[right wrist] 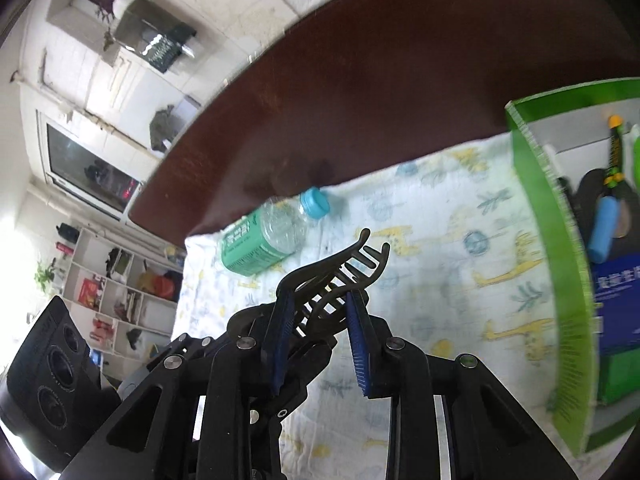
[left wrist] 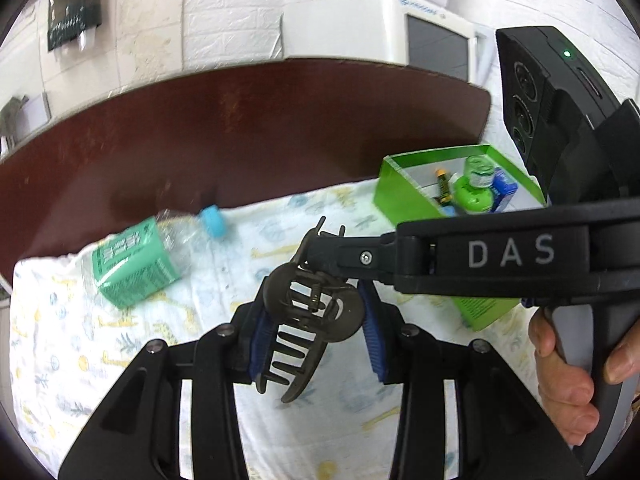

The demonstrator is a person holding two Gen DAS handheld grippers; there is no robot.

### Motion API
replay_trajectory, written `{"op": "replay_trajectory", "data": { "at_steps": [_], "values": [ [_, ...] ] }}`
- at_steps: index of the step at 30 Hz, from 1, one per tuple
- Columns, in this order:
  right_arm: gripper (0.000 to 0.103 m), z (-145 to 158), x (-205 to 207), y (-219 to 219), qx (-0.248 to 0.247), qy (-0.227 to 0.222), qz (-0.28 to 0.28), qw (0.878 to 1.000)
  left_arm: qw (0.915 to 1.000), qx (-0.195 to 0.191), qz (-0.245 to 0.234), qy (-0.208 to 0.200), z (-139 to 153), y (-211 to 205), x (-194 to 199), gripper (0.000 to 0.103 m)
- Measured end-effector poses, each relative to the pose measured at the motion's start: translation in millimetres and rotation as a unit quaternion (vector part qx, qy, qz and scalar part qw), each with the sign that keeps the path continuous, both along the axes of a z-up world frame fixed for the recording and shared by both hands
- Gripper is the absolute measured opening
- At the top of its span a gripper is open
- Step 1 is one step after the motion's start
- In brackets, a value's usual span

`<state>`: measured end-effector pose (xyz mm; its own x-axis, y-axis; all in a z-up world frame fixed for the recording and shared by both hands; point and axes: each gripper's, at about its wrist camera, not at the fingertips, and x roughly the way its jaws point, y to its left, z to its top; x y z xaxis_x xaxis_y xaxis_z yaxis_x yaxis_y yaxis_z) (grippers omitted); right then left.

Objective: Organize rigid objects
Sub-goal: 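Carry the claw clip into the green box and open the right tool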

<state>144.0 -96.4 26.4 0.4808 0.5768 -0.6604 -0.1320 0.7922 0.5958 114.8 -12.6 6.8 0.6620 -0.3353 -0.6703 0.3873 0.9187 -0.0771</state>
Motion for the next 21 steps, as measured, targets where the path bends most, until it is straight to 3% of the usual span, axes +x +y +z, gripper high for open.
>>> {"op": "replay_trajectory", "data": {
  "at_steps": [10,21],
  "values": [
    [0.030,41,-46,-92,0.010,-0.058,-0.079,0.995,0.9957,0.010,-0.078,-0.049,41,-78,-27,0.039],
    [0.030,35,-79,-192,0.027,-0.061,-0.177,0.982,0.9842,0.030,-0.168,-0.047,36,-175,-25,0.039]
  ]
}}
